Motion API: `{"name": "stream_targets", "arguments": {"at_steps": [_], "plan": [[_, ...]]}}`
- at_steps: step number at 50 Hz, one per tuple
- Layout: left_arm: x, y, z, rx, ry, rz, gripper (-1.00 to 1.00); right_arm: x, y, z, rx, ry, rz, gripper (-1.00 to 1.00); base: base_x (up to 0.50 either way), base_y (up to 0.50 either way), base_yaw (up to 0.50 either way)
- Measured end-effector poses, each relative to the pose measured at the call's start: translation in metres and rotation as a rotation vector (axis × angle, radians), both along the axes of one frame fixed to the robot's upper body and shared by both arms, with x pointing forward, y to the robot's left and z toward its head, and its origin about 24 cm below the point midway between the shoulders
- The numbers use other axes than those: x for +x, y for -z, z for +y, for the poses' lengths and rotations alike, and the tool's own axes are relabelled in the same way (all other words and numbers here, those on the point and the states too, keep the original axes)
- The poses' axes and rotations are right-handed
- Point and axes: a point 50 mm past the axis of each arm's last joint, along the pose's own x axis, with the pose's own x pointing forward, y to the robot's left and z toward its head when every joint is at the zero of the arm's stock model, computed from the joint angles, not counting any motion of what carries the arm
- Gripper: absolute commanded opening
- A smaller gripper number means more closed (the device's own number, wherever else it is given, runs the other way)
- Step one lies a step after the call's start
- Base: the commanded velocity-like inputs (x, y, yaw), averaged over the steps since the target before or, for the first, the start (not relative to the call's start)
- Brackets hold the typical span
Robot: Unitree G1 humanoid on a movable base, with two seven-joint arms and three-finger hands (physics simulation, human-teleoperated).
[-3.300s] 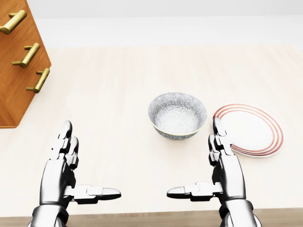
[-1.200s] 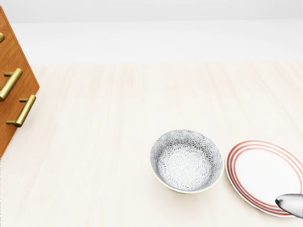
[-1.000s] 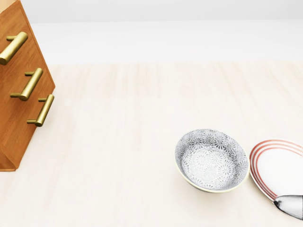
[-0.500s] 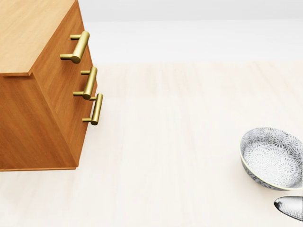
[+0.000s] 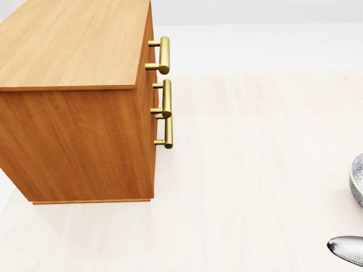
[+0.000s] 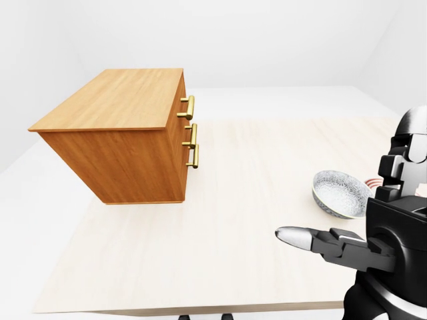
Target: Put the bowl on top of the cabinet.
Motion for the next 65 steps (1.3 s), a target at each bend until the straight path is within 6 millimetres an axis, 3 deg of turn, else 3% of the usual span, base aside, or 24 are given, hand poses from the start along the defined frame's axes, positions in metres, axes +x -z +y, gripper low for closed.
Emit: {"name": "stream_targets", "arguments": {"at_steps": [16,22,28,33,37,42,47,52,58,65], "plan": [[0.001,0.001,0.0,-0.001,0.002,0.005,1.0,0.0,0.0,0.0,0.003,-0.002,0.001,1.0,0.0,0.0,0.0],[0.0,0.001,-0.001,0.0,0.002,0.003,1.0,0.009,0.0,0.001,-0.02,0.004,0.005,1.0,0.0,0.0,0.0],[0.001,0.001,-0.001,0.002,0.003,0.003,1.0,0.078,-0.001,-0.007,-0.143,0.045,0.099,1.0,0.0,0.0,0.0],[0.001,0.0,0.0,-0.001,0.002,0.0,1.0,0.142,-0.026,0.019,-0.477,0.131,0.145,1.0,0.0,0.0,0.0],[0.0,-0.001,0.001,-0.002,-0.001,-0.004,1.0,0.177,-0.046,0.021,-0.704,0.318,0.184,1.0,0.0,0.0,0.0],[-0.001,-0.002,0.002,-0.003,-0.002,-0.008,1.0,0.21,-0.052,0.001,-0.905,0.545,0.32,1.0,0.0,0.0,0.0],[-0.001,-0.002,0.002,-0.004,-0.002,-0.01,1.0,0.234,-0.034,-0.034,-1.03,0.689,0.547,1.0,0.0,0.0,0.0],[-0.001,-0.002,0.002,-0.004,-0.003,-0.01,1.0,0.246,0.004,-0.074,-1.098,0.748,0.836,1.0,0.0,0.0,0.0],[-0.001,-0.002,0.003,-0.005,-0.003,-0.01,1.0,0.24,0.056,-0.113,-1.127,0.738,1.159,1.0,0.0,0.0,0.0],[-0.001,-0.002,0.003,-0.005,-0.003,-0.009,1.0,0.224,0.094,-0.136,-1.132,0.702,1.384,1.0,0.0,0.0,0.0]]}}
